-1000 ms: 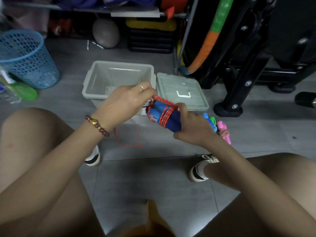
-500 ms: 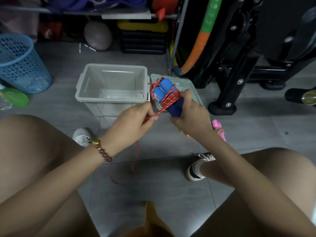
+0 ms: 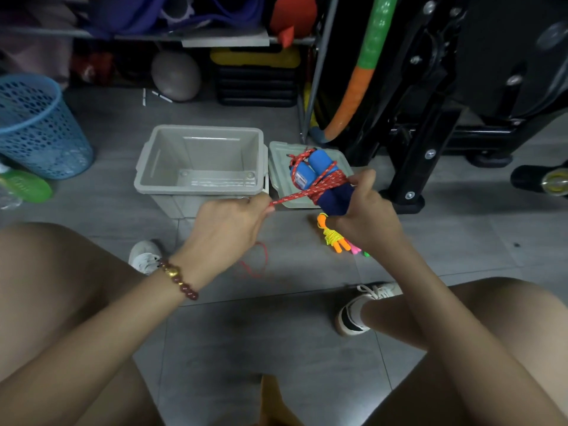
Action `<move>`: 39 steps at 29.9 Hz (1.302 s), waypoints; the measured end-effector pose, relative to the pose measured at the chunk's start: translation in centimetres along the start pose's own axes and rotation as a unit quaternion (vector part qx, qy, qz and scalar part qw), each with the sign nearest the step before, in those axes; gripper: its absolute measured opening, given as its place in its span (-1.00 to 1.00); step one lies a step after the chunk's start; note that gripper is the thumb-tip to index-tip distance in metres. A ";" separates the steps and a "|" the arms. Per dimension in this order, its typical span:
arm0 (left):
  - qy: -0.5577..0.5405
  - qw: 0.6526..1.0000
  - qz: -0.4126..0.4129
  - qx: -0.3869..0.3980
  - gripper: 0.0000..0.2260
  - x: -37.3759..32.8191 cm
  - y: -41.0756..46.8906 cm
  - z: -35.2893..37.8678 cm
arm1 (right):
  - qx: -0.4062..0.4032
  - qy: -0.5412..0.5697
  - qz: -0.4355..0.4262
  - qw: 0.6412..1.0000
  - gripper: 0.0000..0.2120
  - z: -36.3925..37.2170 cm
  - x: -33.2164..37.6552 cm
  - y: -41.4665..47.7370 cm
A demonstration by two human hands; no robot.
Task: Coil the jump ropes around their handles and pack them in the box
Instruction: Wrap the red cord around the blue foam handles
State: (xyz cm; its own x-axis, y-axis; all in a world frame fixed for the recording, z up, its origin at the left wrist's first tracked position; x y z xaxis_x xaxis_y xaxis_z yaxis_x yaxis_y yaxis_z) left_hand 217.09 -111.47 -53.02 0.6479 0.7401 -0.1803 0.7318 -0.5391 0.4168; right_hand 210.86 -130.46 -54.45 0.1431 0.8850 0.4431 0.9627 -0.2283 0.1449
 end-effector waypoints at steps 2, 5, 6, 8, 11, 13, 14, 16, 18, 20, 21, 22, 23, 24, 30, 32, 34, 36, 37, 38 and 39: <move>0.018 0.999 0.031 -0.026 -0.74 -1.0 0.0 -0.8 | 0.007 0.039 0.035 0.999 -0.41 0.1 -0.8 0.0; 0.018 0.998 0.057 -0.031 -0.78 -2.1 0.1 -0.9 | 0.027 0.125 0.092 0.988 -0.42 0.6 -1.8 0.3; 0.020 0.998 0.059 -0.028 -0.78 -2.1 0.1 -0.7 | 0.037 0.163 0.103 0.981 -0.43 0.9 -1.8 0.4; 0.007 1.000 0.024 -0.002 -0.77 -1.0 0.2 -0.3 | 0.049 0.197 0.101 0.974 -0.42 1.3 -1.7 0.7; -0.071 0.987 -0.118 0.081 -0.73 1.5 0.1 0.5 | 0.055 0.172 0.073 0.981 -0.45 1.1 -0.9 0.7; -0.170 0.948 -0.198 0.182 -0.67 2.8 0.0 2.3 | 0.040 0.154 0.052 0.986 -0.48 1.0 -0.3 0.4; -0.242 0.916 -0.224 0.227 -0.67 3.0 -0.1 3.1 | 0.027 0.144 0.043 0.988 -0.49 0.9 -0.1 0.3; -0.368 0.856 -0.251 0.261 -0.70 2.8 -0.3 4.1 | -0.006 0.144 0.032 0.989 -0.50 0.7 0.1 0.2; -0.440 0.813 -0.256 0.283 -0.77 2.7 -0.6 4.9 | -0.026 0.160 0.031 0.986 -0.49 0.6 0.2 0.2; -0.476 0.781 -0.237 0.327 -0.80 2.3 -1.3 5.6 | -0.027 0.171 0.034 0.984 -0.48 0.6 0.2 0.0; -0.489 0.766 -0.225 0.350 -0.80 2.0 -1.6 5.9 | -0.025 0.176 0.036 0.983 -0.48 0.6 0.3 0.0; -0.500 0.754 -0.214 0.367 -0.81 1.7 -1.9 6.1 | -0.024 0.184 0.041 0.982 -0.48 0.6 0.3 0.0; -0.510 0.745 -0.203 0.380 -0.83 1.4 -2.0 6.3 | -0.023 0.195 0.047 0.979 -0.49 0.5 0.4 0.1; -0.516 0.739 -0.190 0.391 -0.85 1.1 -2.0 6.4 | -0.020 0.209 0.051 0.976 -0.49 0.4 0.4 0.1; -0.506 0.737 -0.129 0.428 -0.78 0.9 -2.1 7.1 | -0.008 0.289 0.067 0.955 -0.50 -0.1 0.3 0.1; -0.543 0.720 -0.132 0.412 -0.69 0.9 -1.3 6.0 | -0.039 0.261 0.070 0.962 -0.54 -0.5 -0.5 0.2; -0.566 0.706 -0.133 0.404 -0.73 1.2 -0.5 4.9 | -0.052 0.199 0.055 0.977 -0.53 -0.7 -1.0 0.4; -0.562 0.702 -0.120 0.419 -0.74 1.4 -0.4 4.4 | -0.050 0.176 0.055 0.981 -0.52 -0.5 -1.2 0.5; -0.556 0.703 -0.120 0.428 -0.72 1.4 -0.7 4.4 | -0.045 0.168 0.058 0.983 -0.51 -0.2 -1.3 0.4; -0.550 0.702 -0.127 0.433 -0.72 1.4 -1.0 4.6 | -0.040 0.152 0.055 0.986 -0.51 0.0 -1.3 0.5; -0.548 0.698 -0.138 0.439 -0.73 1.2 -1.4 5.1 | -0.037 0.136 0.052 0.989 -0.51 0.2 -1.2 0.5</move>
State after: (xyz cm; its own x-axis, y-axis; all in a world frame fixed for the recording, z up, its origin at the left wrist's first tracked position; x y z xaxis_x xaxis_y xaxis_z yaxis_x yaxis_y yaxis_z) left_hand 217.87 -111.88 -58.33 -0.1228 0.3715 -0.9203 0.3954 -0.8322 -0.3887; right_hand 211.20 -131.55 -55.08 0.1645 0.7155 0.6789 0.9252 -0.3505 0.1452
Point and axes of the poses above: each hand's wrist, its own y-axis towards the middle knuckle, its own z-axis out of the palm, x = y × z, the point moved 5 cm from there along y, towards the middle knuckle, and after that the axes turned 15 degrees about -z, right-handed, at the moved point
